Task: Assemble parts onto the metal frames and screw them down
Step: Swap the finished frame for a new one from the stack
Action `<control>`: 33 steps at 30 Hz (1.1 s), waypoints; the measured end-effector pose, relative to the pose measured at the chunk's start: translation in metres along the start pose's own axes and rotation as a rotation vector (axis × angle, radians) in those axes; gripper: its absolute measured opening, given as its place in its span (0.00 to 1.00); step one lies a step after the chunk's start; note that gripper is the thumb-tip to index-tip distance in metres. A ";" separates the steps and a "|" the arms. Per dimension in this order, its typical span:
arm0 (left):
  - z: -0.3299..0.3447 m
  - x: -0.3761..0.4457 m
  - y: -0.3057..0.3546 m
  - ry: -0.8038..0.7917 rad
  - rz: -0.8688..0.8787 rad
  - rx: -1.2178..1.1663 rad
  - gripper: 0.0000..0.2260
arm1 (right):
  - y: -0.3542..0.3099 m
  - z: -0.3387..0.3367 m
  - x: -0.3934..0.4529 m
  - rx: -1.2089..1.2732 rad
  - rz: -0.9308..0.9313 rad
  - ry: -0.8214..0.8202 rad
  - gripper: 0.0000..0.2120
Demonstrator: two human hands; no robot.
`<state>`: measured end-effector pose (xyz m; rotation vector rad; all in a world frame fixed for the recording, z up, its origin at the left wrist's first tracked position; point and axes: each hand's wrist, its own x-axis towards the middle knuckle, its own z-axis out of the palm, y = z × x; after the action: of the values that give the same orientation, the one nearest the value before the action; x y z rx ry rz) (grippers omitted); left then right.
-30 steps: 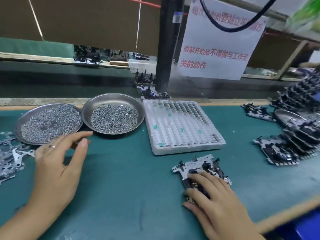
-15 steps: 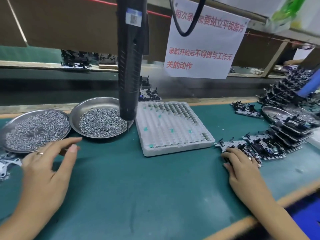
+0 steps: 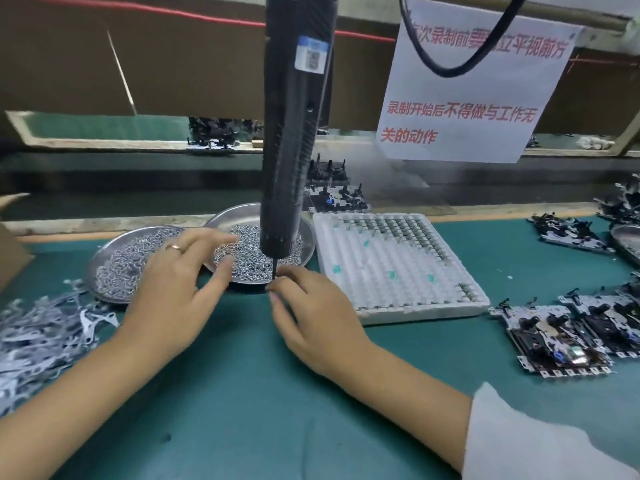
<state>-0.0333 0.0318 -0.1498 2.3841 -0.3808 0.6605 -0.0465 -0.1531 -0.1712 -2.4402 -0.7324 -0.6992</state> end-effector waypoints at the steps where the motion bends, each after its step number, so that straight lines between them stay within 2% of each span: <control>1: 0.001 0.014 -0.001 -0.018 0.021 0.026 0.14 | 0.000 0.007 0.003 -0.014 -0.009 0.000 0.08; 6: 0.044 0.101 0.004 -0.146 -0.003 0.115 0.05 | 0.009 0.021 0.004 -0.101 -0.046 -0.024 0.11; 8: 0.072 0.131 0.004 -0.236 -0.006 0.095 0.08 | 0.011 0.022 0.005 -0.098 -0.035 -0.026 0.11; 12: 0.119 0.173 0.006 -0.415 -0.068 -0.212 0.18 | 0.015 0.023 0.004 -0.108 -0.043 -0.036 0.12; 16: 0.145 0.194 0.008 -0.644 -0.161 -0.214 0.24 | 0.017 0.023 0.005 -0.128 -0.050 -0.031 0.11; 18: 0.150 0.197 0.008 -0.699 -0.173 -0.156 0.28 | 0.017 0.024 0.006 -0.161 -0.048 -0.041 0.10; 20: 0.153 0.198 0.010 -0.666 -0.155 -0.092 0.27 | 0.016 0.023 0.006 -0.185 -0.039 -0.058 0.11; 23: 0.154 0.197 0.014 -0.530 -0.109 0.000 0.14 | 0.016 0.022 0.007 -0.191 -0.018 -0.069 0.13; 27: 0.144 0.184 0.027 -0.378 0.047 0.240 0.01 | 0.016 0.023 0.006 -0.176 -0.002 -0.034 0.10; 28: 0.138 0.180 0.030 -0.317 0.062 0.313 0.07 | 0.016 0.023 0.006 -0.171 0.006 -0.028 0.11; 29: 0.131 0.177 0.032 -0.261 0.054 0.339 0.09 | 0.016 0.023 0.006 -0.165 0.016 -0.022 0.12; 31: 0.112 0.172 0.032 -0.164 0.072 0.402 0.06 | 0.015 0.021 0.006 -0.137 0.038 -0.017 0.15; 33: 0.087 0.162 0.027 -0.108 0.158 0.489 0.14 | 0.015 0.020 0.007 -0.093 0.060 0.000 0.16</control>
<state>0.1221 -0.0613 -0.1071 2.8841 -0.5038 0.7669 -0.0257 -0.1495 -0.1863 -2.5354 -0.6368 -0.7249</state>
